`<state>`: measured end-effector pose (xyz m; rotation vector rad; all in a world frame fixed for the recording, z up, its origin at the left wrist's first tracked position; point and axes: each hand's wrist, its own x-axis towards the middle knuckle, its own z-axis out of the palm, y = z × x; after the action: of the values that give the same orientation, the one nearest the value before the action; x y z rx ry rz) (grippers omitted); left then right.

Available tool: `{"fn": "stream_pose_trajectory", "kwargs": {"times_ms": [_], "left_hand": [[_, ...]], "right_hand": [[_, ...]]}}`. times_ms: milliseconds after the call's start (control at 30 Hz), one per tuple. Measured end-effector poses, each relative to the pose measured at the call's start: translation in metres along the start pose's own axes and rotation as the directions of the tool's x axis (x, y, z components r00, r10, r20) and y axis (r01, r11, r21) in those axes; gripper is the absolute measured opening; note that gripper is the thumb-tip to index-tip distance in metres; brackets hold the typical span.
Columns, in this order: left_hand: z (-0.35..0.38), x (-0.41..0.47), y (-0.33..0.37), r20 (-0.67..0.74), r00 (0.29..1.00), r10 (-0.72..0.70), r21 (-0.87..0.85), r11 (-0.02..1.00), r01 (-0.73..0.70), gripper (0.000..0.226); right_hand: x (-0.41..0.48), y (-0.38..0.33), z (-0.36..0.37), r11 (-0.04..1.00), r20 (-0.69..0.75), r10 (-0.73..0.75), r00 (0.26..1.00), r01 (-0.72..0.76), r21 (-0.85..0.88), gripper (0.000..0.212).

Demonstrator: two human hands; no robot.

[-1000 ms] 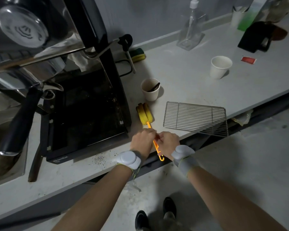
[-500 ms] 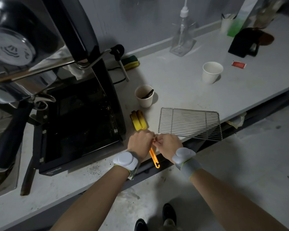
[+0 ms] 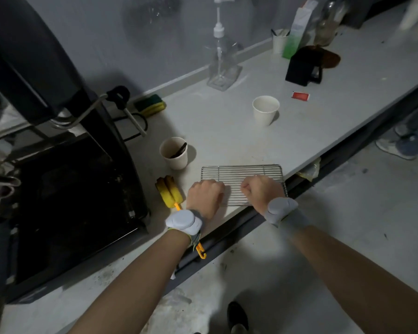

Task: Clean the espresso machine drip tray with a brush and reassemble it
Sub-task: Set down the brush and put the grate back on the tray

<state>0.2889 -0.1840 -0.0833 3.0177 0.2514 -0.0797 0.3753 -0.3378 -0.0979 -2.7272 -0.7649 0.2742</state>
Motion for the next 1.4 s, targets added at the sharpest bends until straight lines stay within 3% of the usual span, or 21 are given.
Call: {"fn": "stream_pose_trajectory", "kwargs": {"times_ms": [133,367,733,867,933,1167,1300,1400], "left_hand": [[0.004,0.017,0.012,0.024,1.000,0.010,0.025,1.000,-0.011,0.018],[0.017,0.039,0.023,0.050,0.998,0.031,0.068,0.997,-0.034,0.024],[0.020,0.049,0.019,0.099,0.989,0.106,0.147,0.982,-0.120,0.032],[0.008,0.042,0.022,0.066,0.979,0.193,0.281,0.938,-0.204,0.048],[0.009,0.037,0.019,0.033,0.981,0.189,0.325,0.927,-0.189,0.045],[0.002,0.023,0.015,0.006,0.986,0.168,0.394,0.906,-0.156,0.038],[-0.009,0.013,0.009,-0.035,0.982,0.183,0.464,0.874,-0.146,0.014],[-0.022,0.002,0.006,-0.045,0.985,0.168,0.486,0.865,-0.125,0.014]], "right_hand": [[0.011,0.016,-0.006,0.991,0.034,-0.027,0.999,0.031,-0.131,0.016],[0.026,0.029,0.008,0.972,0.077,-0.087,0.993,0.101,-0.213,0.018],[0.043,0.027,0.006,0.934,0.295,-0.098,0.950,0.191,-0.303,0.020],[0.043,0.021,0.004,0.907,0.345,-0.089,0.934,0.219,-0.361,0.025],[0.041,0.020,0.003,0.905,0.362,-0.080,0.929,0.220,-0.364,0.027],[0.028,0.015,-0.005,0.892,0.295,-0.174,0.939,0.278,-0.357,0.030],[0.022,0.008,-0.013,0.872,0.232,-0.234,0.944,0.310,-0.379,0.029],[0.019,-0.003,-0.019,0.884,0.216,-0.232,0.948,0.298,-0.359,0.028]]}}
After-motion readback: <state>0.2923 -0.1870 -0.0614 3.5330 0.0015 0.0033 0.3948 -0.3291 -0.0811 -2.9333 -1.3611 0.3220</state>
